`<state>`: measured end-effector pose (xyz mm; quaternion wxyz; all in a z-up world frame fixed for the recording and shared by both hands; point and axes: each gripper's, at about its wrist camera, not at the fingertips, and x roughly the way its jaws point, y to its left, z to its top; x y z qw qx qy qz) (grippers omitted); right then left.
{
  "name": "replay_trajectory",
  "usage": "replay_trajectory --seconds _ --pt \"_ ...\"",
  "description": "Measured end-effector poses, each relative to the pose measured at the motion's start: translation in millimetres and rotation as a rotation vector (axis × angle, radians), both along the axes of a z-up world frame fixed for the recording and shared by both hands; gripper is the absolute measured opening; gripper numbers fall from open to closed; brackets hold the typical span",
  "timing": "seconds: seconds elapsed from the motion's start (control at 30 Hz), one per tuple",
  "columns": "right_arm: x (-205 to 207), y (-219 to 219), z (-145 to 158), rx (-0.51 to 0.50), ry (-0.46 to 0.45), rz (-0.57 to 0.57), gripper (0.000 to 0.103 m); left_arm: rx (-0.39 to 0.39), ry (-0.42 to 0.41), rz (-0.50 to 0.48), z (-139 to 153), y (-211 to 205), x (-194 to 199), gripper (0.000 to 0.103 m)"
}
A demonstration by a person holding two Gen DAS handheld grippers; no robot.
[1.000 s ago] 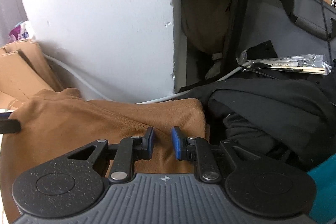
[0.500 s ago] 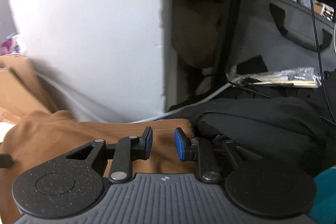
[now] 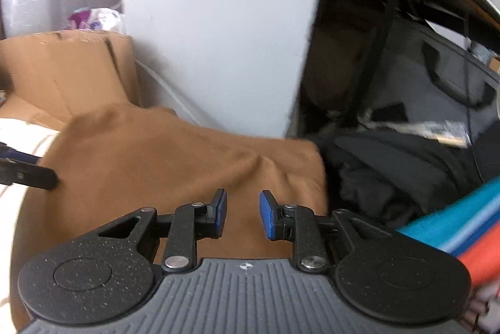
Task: Fold clothes
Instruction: 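Press the open tools down on the brown shirt to flatten it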
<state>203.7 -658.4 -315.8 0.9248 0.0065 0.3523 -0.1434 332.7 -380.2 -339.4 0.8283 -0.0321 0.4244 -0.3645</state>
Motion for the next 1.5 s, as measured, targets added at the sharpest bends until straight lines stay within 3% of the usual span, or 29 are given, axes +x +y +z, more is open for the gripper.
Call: replay_trajectory --seconds 0.23,0.57,0.83,0.9,1.17,1.37,1.5 --pt "-16 -18 -18 -0.012 0.026 -0.097 0.017 -0.032 0.043 -0.009 -5 3 -10 0.059" --pt "-54 -4 -5 0.012 -0.013 -0.081 0.018 -0.041 0.089 -0.044 -20 14 -31 0.058" --pt "-71 -5 -31 -0.048 0.065 -0.091 0.018 -0.079 0.182 -0.048 -38 21 -47 0.058" --pt "-78 -5 -34 -0.025 0.072 -0.102 0.018 -0.084 0.209 -0.059 -42 23 -53 0.057" --pt "-106 18 -26 -0.026 0.034 -0.080 0.018 -0.089 0.271 -0.087 -60 36 -75 0.057" --pt "-121 44 -29 -0.009 0.028 -0.023 0.018 -0.109 0.307 -0.089 -69 45 -80 0.044" --pt "-130 46 -43 -0.003 0.069 -0.038 0.018 -0.116 0.316 -0.092 -71 54 -82 0.026"
